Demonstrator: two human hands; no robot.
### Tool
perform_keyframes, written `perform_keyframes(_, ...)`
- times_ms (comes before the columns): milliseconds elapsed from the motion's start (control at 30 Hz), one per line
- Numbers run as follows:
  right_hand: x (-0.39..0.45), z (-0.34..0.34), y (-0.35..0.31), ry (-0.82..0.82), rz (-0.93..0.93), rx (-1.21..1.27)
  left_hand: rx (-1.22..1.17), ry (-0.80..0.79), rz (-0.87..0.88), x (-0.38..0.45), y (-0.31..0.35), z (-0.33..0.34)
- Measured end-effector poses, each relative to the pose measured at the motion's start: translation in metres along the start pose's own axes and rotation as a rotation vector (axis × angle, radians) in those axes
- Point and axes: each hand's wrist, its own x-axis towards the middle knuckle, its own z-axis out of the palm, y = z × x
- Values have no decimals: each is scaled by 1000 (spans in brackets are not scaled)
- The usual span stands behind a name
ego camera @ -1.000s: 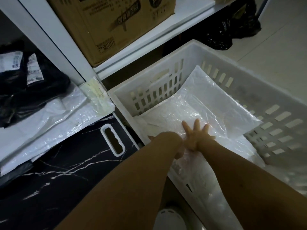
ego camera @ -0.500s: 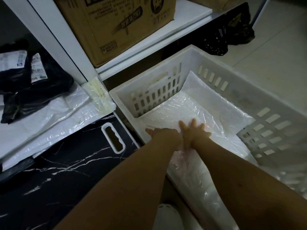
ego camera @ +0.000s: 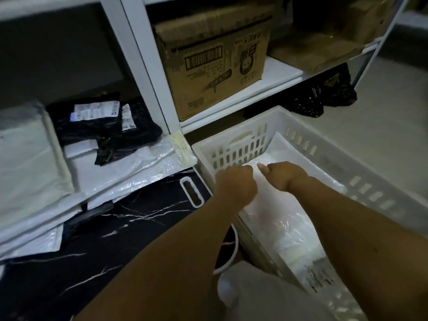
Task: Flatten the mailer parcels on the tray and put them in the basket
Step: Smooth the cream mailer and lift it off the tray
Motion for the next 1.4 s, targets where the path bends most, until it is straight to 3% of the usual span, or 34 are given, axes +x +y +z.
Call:
perform_keyframes(100, -22, -29, -18, 55, -102, 21, -143, 86, -74, -19, -14, -25)
perform_keyframes(333, -55, -66, -103, 139, -270, -327, -200, 189, -244, -81, -98, -69)
perform_keyframes(633, -89, -29, -283, 182, -582, -481, -205, 318, -585, -171, -249, -104)
perform_keyframes(800, -115, 24, -380, 64, -704, -111, -97, 458, -850, -220, -317, -111)
perform_keyframes(933, -117, 53, -430, -16, -540, 256, -34, 607, -1152, -254, -373, -117)
perform_keyframes(1100, -96, 65, -447, 51, -299, 384, -213, 491, -1523, -278, -437, -128)
perform_keyframes(1267, -86, 63, -451, 92, -277, 508, -485, 439, -1442, -288, -482, -130)
perform_keyframes(1400, -94, 60, -454, 170, -353, 609, -417, 359, -1454, -292, -490, -132)
